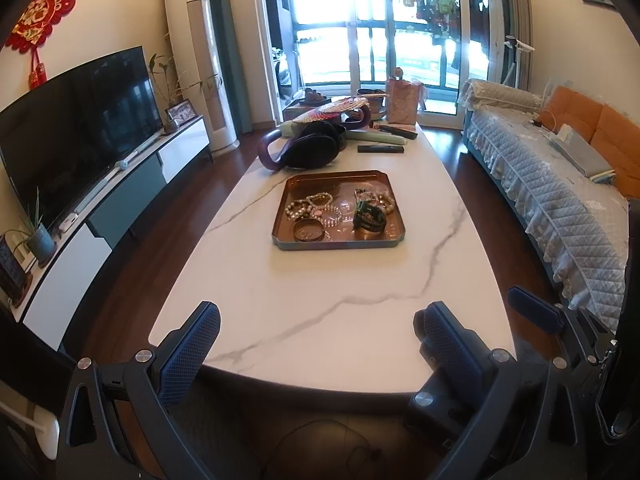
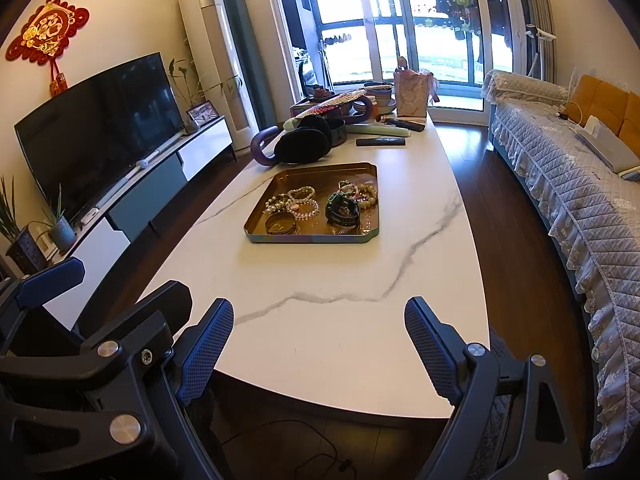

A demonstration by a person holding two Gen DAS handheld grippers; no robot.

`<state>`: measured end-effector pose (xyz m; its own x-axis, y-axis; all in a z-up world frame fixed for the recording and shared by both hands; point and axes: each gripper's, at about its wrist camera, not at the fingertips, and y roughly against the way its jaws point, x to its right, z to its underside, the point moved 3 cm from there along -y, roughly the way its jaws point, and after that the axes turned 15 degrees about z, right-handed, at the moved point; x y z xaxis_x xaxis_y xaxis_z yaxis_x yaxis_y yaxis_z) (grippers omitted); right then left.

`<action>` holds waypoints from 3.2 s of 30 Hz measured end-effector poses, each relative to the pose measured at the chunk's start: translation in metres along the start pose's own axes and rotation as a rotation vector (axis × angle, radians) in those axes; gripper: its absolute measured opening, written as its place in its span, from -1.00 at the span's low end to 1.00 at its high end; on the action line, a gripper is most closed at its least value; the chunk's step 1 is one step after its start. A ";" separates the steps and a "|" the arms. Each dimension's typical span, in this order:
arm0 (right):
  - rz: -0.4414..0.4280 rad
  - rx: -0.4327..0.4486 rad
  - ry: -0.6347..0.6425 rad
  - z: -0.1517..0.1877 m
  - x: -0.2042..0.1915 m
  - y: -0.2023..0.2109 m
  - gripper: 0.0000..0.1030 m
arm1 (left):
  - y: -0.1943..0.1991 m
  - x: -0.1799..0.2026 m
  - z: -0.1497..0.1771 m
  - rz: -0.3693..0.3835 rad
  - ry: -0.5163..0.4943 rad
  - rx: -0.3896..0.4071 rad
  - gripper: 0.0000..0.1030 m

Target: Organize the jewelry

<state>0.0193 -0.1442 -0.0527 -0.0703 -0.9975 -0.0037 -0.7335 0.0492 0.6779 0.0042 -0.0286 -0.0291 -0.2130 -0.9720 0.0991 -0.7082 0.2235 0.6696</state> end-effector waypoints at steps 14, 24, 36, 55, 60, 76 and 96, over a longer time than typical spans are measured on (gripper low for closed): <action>-0.003 -0.016 -0.005 0.004 0.000 -0.003 0.67 | -0.004 0.001 -0.003 0.003 -0.002 -0.019 0.97; -0.001 -0.013 -0.006 0.001 -0.005 -0.003 0.67 | -0.002 0.001 -0.004 -0.003 0.002 -0.015 0.97; -0.004 -0.011 0.001 0.000 -0.006 -0.002 0.67 | -0.002 0.000 -0.006 -0.005 0.004 -0.015 0.97; -0.001 -0.031 -0.010 0.005 0.000 -0.008 0.67 | -0.007 0.002 -0.006 0.001 -0.001 -0.036 0.97; 0.000 -0.041 -0.006 0.007 -0.001 -0.011 0.67 | -0.012 0.002 -0.004 0.004 0.003 -0.045 0.97; -0.001 -0.047 -0.009 0.011 -0.002 -0.013 0.67 | -0.015 0.000 -0.001 0.007 0.003 -0.051 0.97; -0.011 -0.048 -0.010 0.011 -0.002 -0.007 0.67 | -0.010 -0.001 0.000 0.013 0.006 -0.046 0.97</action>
<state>0.0171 -0.1422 -0.0655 -0.0694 -0.9974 -0.0189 -0.7011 0.0353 0.7122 0.0117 -0.0303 -0.0357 -0.2182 -0.9694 0.1122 -0.6737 0.2328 0.7014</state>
